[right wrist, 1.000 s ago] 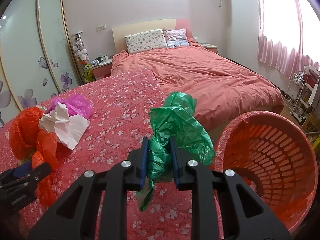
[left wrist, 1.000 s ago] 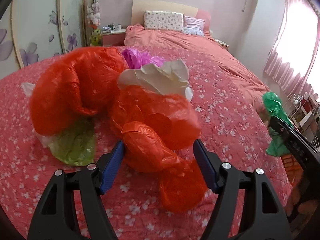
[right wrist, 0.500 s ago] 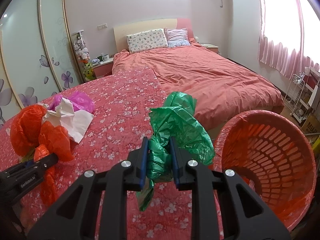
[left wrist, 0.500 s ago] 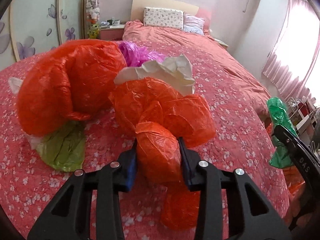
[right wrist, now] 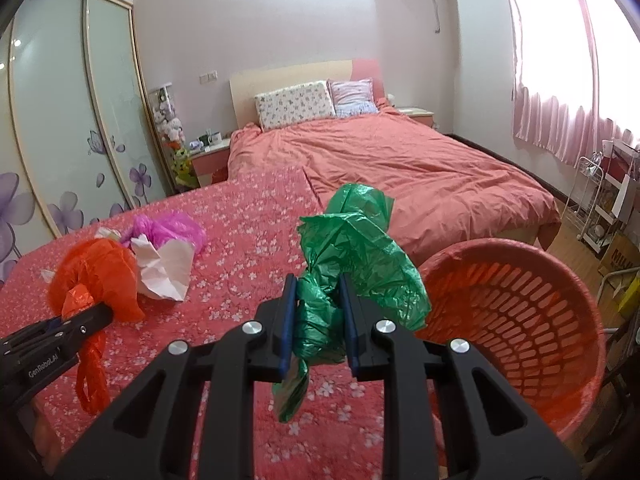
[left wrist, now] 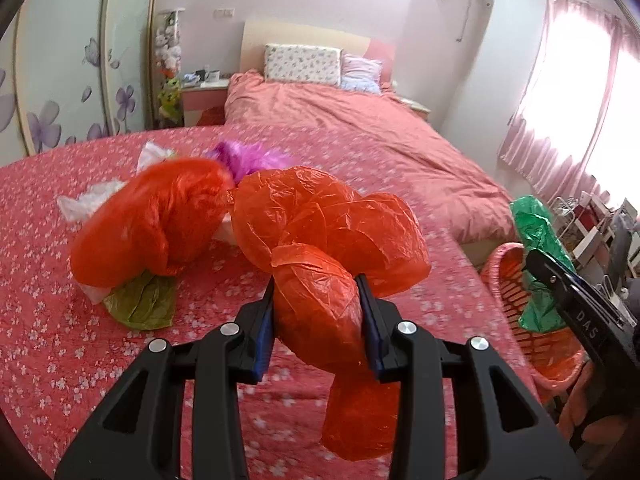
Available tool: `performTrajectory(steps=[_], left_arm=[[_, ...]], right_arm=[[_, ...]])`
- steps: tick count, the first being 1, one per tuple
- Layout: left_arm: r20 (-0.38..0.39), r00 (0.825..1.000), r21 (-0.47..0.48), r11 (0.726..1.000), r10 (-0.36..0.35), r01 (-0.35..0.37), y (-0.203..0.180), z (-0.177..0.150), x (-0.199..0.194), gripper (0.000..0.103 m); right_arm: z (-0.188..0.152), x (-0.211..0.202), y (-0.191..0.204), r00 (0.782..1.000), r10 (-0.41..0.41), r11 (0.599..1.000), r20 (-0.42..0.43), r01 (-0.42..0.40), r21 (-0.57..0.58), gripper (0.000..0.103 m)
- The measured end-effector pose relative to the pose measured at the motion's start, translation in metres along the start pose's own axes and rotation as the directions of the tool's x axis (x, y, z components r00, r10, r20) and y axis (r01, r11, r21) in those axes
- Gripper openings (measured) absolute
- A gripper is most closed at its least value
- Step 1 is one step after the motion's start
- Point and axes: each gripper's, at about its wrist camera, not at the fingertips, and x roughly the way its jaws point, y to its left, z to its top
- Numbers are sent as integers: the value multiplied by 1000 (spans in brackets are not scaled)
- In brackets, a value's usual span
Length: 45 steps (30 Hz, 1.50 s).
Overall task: Collect trash
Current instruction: 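Carry the red and green bags over the orange basket with both grippers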
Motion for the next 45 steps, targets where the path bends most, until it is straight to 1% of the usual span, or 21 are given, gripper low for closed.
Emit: performTrajectory(steps=[9,15,21,30,36,42,45], left_arm=[[38,996,48,996,-79,77,-34,10,-13,37],[38,991,84,989,-128,125,-60,14,-9,37],[18,984,124,977,-179,175,-87,15,4,37],[-22,967,192,949,-252,252,-144,7,22,37],[-42,953,251,920,-302,302,-182,3,30,37],[-60,939,289,894,-340,342,-203,-2,37,37],[-73,934,300,885,-351,356,-212,-4,42,37]], right_arm=[[8,-37,-24,998,-19,1000,56,18,26,22],[9,-55,-49,995,-54,997,79,50,55,22],[6,-67,-76,992,-93,993,91,85,87,22],[-2,-76,-126,984,-150,979,95,135,154,22],[-9,-76,-159,979,-179,965,93,157,212,22],[-17,-71,-183,976,-200,953,82,175,248,22],[-20,-67,-188,976,-205,950,77,179,257,22]])
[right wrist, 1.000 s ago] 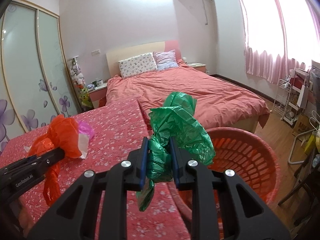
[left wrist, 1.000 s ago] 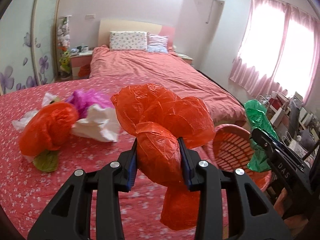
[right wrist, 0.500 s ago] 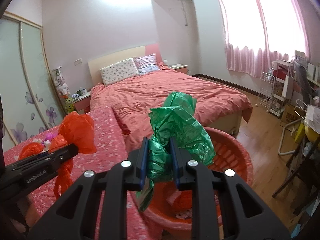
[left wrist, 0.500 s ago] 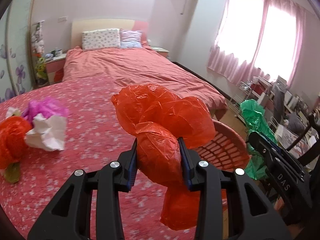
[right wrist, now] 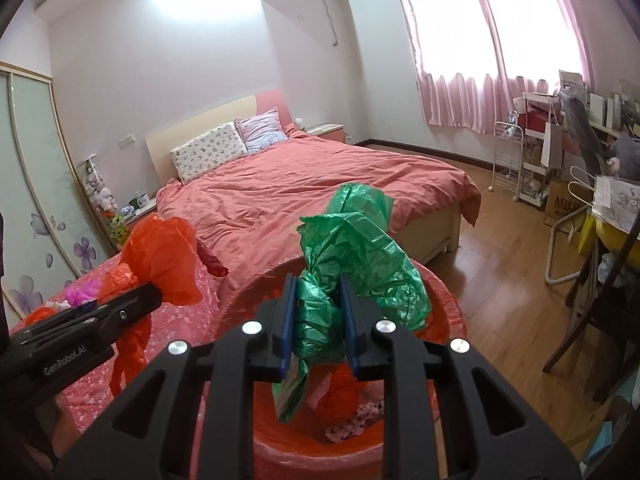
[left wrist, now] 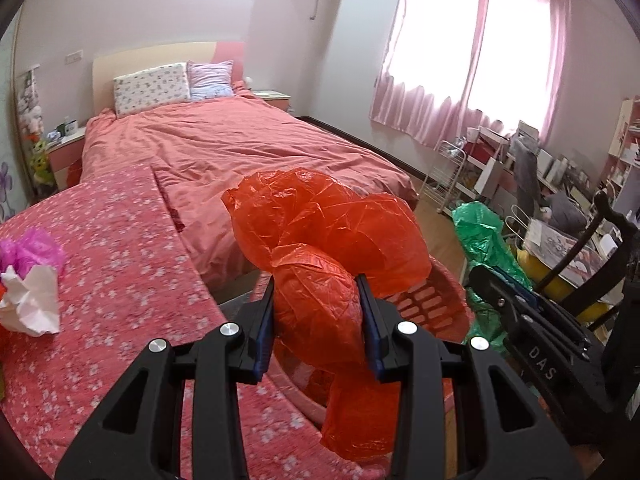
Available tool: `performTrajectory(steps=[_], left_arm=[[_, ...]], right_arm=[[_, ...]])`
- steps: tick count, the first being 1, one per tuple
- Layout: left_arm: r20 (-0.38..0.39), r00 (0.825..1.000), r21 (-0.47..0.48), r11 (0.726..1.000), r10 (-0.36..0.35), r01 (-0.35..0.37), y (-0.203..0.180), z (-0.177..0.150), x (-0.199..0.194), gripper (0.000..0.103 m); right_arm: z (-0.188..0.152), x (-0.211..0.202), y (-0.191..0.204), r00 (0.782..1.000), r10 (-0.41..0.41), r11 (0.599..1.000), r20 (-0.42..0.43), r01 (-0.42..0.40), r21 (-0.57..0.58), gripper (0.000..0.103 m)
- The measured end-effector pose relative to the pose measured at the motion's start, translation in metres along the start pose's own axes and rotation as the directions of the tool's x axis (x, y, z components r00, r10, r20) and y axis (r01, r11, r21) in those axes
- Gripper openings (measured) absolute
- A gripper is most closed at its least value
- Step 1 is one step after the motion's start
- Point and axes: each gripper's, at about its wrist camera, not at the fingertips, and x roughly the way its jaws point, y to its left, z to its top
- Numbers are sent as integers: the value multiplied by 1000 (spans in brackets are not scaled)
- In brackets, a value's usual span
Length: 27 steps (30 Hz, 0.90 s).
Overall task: Collect trash
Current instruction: 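Carry the red and green bags over the orange basket with both grippers, then open both grippers to drop the bags into the basket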
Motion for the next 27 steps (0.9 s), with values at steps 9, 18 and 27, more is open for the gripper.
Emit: performTrajectory(steps=[9,18,27], left_arm=[[-29,999,14,999,-31,31,-9,1,17,38],[-59,997,8,999,-41,42,-13,0,30,38],[-97,995,-15,1000,-12,10,-7,-9,41,59]], right_arm=[[-2,11,-9,1000,-15,1000,-8,15,27,22],[3,20,-14,1000,-12,998,-10,12,58,22],[3,30,-23,1000,1,996,-28,1,87,36]])
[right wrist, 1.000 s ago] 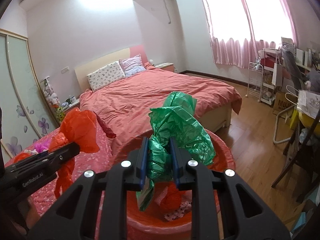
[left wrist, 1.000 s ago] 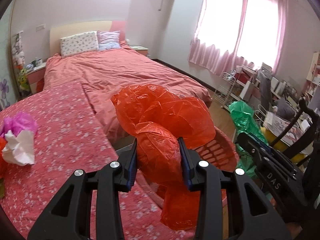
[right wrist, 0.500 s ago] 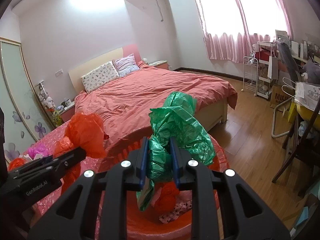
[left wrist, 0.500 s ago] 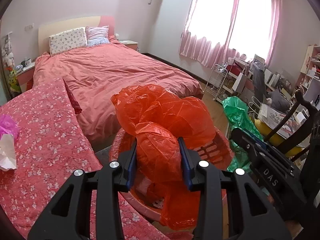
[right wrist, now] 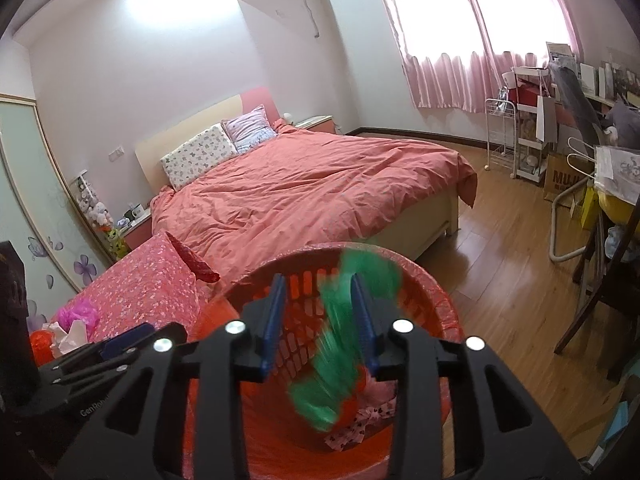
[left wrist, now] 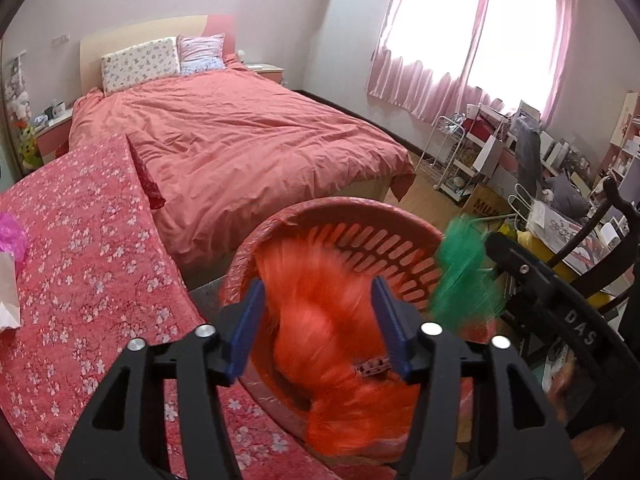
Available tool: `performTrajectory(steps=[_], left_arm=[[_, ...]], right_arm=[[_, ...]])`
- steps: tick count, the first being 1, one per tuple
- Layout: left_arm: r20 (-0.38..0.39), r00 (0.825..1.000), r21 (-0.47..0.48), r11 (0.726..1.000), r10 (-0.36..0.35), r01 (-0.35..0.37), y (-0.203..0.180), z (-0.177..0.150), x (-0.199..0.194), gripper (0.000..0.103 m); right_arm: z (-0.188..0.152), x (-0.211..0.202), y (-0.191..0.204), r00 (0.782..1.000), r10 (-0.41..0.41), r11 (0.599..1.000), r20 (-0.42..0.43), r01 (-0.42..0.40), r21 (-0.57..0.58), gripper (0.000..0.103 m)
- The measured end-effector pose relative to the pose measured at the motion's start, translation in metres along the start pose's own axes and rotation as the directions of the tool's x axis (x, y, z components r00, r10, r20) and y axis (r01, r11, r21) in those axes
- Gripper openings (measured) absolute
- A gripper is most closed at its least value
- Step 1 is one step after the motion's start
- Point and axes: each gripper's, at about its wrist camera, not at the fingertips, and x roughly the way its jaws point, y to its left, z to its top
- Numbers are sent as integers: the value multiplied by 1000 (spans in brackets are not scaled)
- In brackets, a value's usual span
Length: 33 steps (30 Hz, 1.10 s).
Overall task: Collect trash
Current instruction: 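Open both grippers to drop the bags into the basket, then grasp the crumpled white paper on the bed with the right gripper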
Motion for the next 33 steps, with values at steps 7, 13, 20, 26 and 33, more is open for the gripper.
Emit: performTrajectory(steps=[7,13,20,26,33], left_arm=[[-1,998,-39,998,58,-58,17,-7,-7,71],[63,978,-42,980,197,-194,44,-19,-34,78],[96,955,-68,959,281,-275,91,-42,-77,78],[96,927,-140,927,363,-348,142,-62,-122,78],[75,881,-280,858,466,-430,212,-90,-173,78]], right_arm=[[-4,-6,8,999,-34,998,27,35,-46,63],[-7,-11,36,998,-37,992,50,42,-120,79],[-21,-6,99,998,60,977,-11,-61,-207,80],[-48,0,187,975,194,931,-105,-217,-292,80],[-81,14,287,928,300,866,-222,-363,-343,75]])
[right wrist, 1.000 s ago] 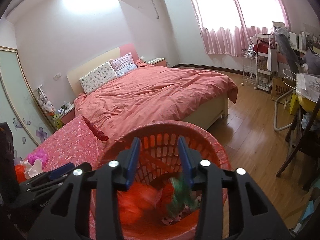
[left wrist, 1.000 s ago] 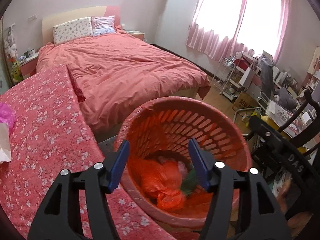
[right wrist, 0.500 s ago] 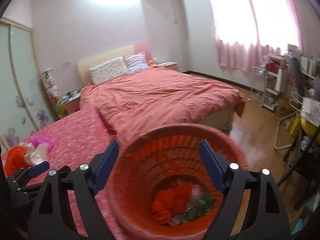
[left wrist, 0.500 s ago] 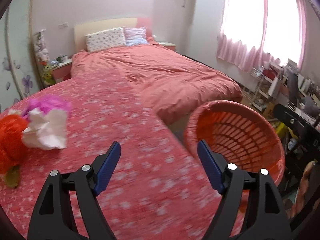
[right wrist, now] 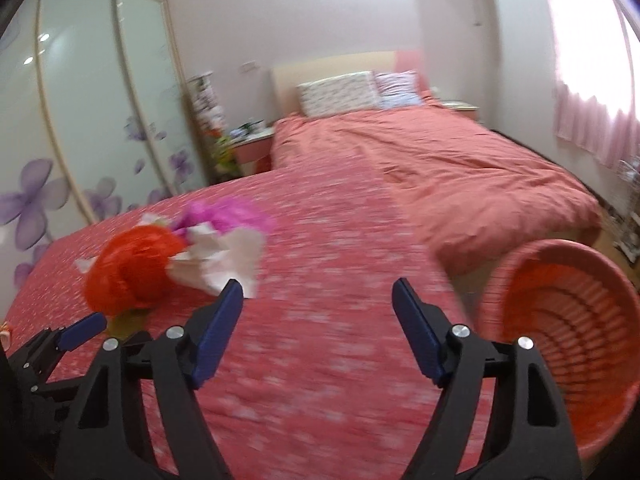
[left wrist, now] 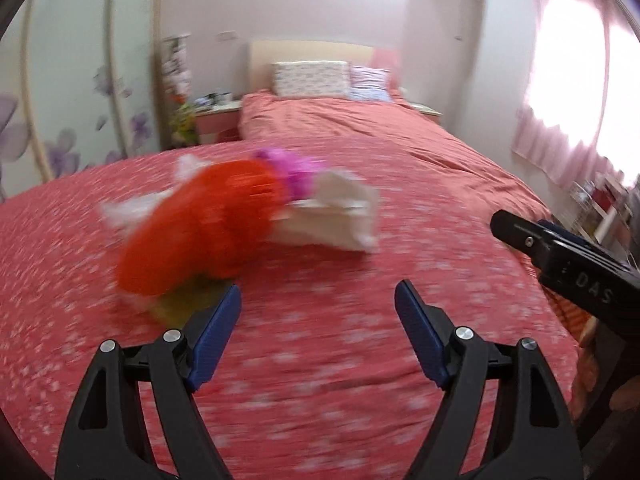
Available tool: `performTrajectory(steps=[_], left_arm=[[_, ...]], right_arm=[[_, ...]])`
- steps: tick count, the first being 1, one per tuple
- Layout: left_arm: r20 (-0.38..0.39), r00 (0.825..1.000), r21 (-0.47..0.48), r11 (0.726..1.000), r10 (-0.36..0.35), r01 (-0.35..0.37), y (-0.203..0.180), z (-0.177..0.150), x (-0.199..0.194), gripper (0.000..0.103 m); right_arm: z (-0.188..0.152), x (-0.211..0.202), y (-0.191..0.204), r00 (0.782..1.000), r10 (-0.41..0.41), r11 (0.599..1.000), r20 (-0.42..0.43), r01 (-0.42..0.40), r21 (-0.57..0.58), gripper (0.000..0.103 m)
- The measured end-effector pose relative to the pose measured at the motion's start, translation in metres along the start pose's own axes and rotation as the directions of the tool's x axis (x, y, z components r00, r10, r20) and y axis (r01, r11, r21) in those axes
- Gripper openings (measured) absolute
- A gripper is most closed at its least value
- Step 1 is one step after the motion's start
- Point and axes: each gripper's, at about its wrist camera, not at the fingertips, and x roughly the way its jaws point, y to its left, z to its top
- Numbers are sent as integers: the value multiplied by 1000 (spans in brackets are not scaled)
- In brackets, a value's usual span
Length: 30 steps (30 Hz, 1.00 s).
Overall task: Collect trash
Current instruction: 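Grasp the crumpled white paper on the bed with the right gripper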
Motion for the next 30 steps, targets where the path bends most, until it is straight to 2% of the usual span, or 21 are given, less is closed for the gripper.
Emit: performTrajectory(steps=[5,12,16,17,19,21,30], left_arm=[[1,998,-101,993,65,-64,56,-3,-7,78],[12,993,-143,983,115,-112,96,-7,-17,78],[4,992,-166,979,124,-122,112,-9,-16,78],[2,992,-169,978,123,-121,115,-10,-16,78],[-4,993,-176,977,122,-121,117,-10,-14,78],[-7,993,-179,977,118,-117,116,-8,-12,78],[21,996,-136,988,81,-77,91,5,-14,79]], right_arm=[[4,39,49,997,59,998,-55,-61,-29,71],[4,85,84,992,42,996,-120,-51,-72,62],[4,108,91,985,22,993,-171,-40,-107,46],[5,113,91,982,30,994,-184,-48,-99,36],[5,114,90,982,31,994,-189,-50,-98,24],[5,114,91,983,23,993,-182,-44,-110,18],[5,87,68,993,-6,995,-121,-6,-99,17]])
